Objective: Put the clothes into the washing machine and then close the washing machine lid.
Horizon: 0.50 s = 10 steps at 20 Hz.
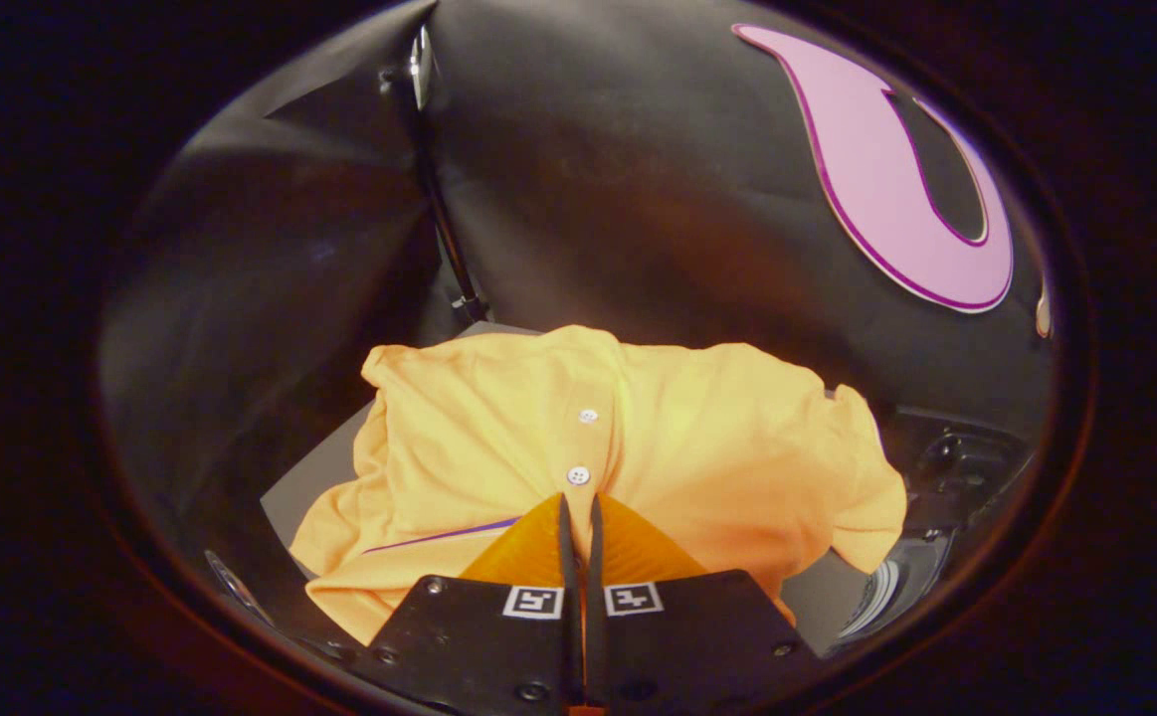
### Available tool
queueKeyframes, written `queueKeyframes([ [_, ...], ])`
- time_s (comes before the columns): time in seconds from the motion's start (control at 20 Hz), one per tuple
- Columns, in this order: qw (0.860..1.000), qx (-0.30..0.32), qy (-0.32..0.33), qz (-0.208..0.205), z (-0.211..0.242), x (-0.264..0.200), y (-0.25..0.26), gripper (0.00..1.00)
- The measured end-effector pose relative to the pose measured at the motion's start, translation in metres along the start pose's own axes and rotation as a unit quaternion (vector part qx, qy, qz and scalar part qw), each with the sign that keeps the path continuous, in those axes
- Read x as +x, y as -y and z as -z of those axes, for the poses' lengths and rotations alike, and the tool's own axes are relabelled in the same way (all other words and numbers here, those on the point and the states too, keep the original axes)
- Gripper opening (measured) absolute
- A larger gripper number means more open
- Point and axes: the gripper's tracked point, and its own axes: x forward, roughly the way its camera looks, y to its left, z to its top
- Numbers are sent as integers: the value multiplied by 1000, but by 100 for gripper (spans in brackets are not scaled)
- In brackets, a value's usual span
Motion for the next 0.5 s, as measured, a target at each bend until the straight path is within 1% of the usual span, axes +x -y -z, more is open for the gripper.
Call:
queueKeyframes([
  [0.1,1000,0,4,11,2,-1,8,1],
  [0.25,999,5,11,39,3,-10,10,1],
  [0.4,996,41,20,70,7,-20,13,1],
  [0.5,992,62,25,103,-2,-24,26,1],
])
